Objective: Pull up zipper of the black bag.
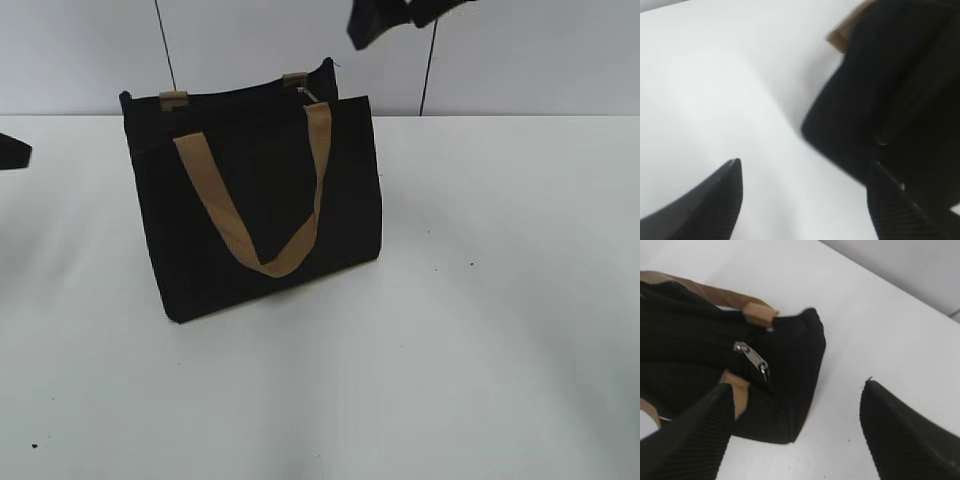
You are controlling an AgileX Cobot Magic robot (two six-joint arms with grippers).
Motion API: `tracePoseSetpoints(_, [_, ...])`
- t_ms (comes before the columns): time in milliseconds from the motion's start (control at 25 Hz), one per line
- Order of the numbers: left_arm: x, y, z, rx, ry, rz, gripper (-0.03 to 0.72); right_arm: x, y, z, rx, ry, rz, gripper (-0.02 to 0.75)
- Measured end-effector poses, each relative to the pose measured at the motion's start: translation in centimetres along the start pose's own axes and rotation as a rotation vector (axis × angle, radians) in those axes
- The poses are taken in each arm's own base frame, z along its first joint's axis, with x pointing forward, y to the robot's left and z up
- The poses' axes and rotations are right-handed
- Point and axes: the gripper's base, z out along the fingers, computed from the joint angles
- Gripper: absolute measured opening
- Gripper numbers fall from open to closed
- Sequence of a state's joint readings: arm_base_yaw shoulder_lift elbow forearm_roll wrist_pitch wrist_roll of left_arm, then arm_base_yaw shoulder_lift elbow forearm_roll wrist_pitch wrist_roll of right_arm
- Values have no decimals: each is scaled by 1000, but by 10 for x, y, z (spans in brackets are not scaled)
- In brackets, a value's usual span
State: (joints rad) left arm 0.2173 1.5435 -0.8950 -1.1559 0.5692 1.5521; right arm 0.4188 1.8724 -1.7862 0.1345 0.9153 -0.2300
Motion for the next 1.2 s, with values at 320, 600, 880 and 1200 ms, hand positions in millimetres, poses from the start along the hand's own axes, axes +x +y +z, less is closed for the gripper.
tracePoseSetpoints(320, [-9, 8, -37, -252, 49, -266, 501, 21, -56, -41, 224, 137, 28, 597])
tracePoseSetpoints(600, [-3, 13, -60, -344, 387, -324, 428, 30, -77, -92, 376, 157, 56, 596])
tracePoseSetpoints(880, [-7, -20, -118, -410, 242, -314, 427, 48, -90, -152, 306, 59, 243, 596])
tracePoseSetpoints(1200, [31, -82, -179, -413, 95, -307, 427, 126, -47, -171, 268, 42, 263, 596])
